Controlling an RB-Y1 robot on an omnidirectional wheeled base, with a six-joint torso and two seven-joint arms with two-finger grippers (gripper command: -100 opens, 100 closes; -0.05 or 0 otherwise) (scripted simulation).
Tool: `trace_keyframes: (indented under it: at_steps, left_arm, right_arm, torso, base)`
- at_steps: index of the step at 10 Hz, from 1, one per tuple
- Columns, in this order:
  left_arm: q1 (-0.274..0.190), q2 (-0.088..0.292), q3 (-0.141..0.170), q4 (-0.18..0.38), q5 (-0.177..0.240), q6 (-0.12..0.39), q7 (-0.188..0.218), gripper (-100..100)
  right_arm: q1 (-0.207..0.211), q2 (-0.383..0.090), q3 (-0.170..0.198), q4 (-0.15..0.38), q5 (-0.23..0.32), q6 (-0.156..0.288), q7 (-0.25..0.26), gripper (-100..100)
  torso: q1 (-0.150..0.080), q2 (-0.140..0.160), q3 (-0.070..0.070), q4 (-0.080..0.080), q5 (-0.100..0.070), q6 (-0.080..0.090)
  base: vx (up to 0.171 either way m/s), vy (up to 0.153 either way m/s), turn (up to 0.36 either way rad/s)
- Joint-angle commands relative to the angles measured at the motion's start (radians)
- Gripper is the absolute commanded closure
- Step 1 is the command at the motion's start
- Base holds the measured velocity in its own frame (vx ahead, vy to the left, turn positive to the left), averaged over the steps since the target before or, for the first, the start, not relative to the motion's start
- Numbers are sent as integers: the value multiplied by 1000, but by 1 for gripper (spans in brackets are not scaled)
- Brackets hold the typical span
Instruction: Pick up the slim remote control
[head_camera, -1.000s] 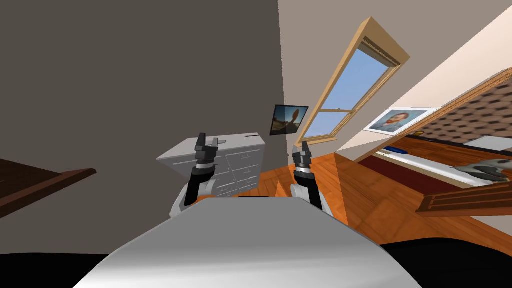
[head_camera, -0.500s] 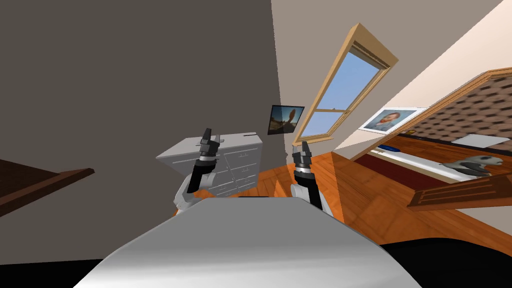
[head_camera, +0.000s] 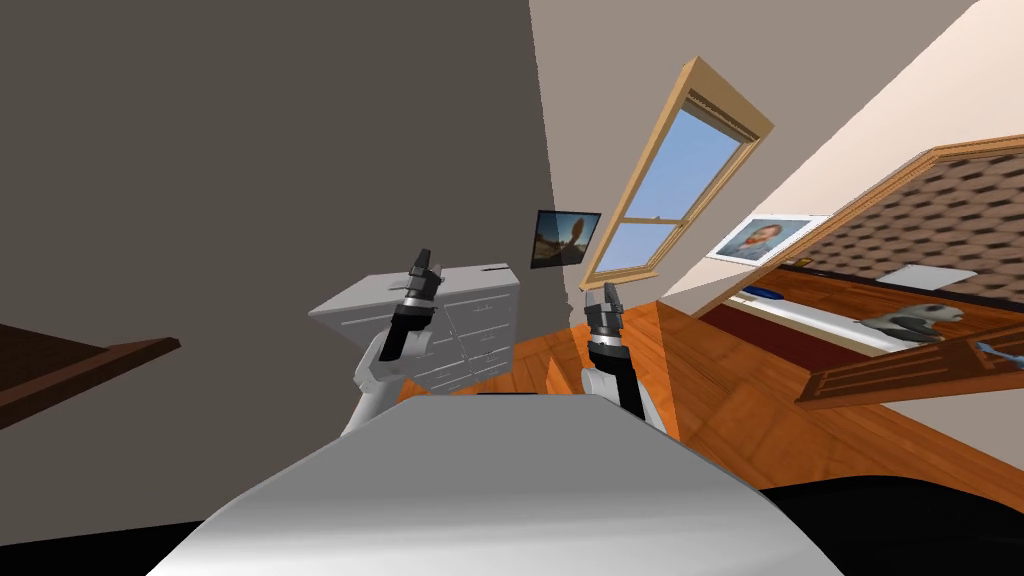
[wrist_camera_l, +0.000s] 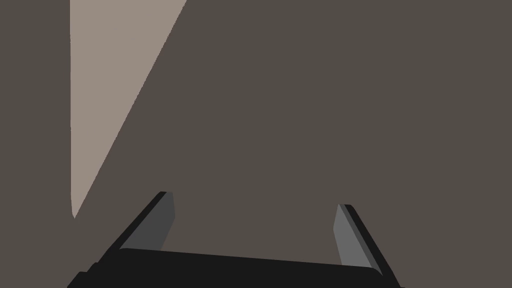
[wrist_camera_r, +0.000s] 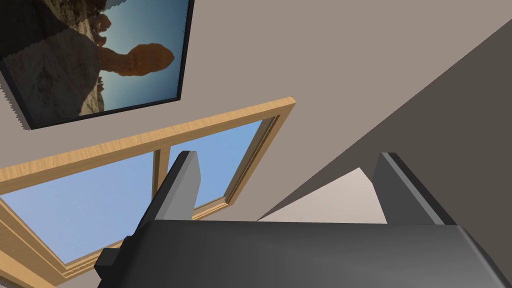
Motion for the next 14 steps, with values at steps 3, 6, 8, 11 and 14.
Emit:
trace_keyframes:
  at_steps: [3, 6, 8, 11, 14]
  left_arm:
    - [-100, 37, 24, 70, -4, 99, -7, -100]
    - [-200, 63, 40, 113, -5, 166, -11, -100]
    - [-245, 88, 55, 158, -6, 224, -15, -100]
    - [-325, 113, 70, 206, -5, 311, -18, -100]
    - [-400, 137, 83, 257, -3, 385, -21, -100]
  right_arm:
    - [0, 0, 0, 0, 0, 0, 0, 0]
    - [0, 0, 0, 0, 0, 0, 0, 0]
    - [0, 0, 0, 0, 0, 0, 0, 0]
    - [0, 0, 0, 0, 0, 0, 0, 0]
    - [0, 0, 0, 0, 0, 0, 0, 0]
  torso:
    - [1, -1, 0, 0, 0, 0]
    - [0, 0, 0, 0, 0, 0]
    - [1, -1, 0, 0, 0, 0]
    - [1, -1, 0, 0, 0, -1]
    - [1, -1, 0, 0, 0, -1]
  base:
    - [-30, -22, -26]
    - [-34, -28, -38]
    - [-24, -19, -27]
    - [-25, -18, -22]
    - [-28, -21, -28]
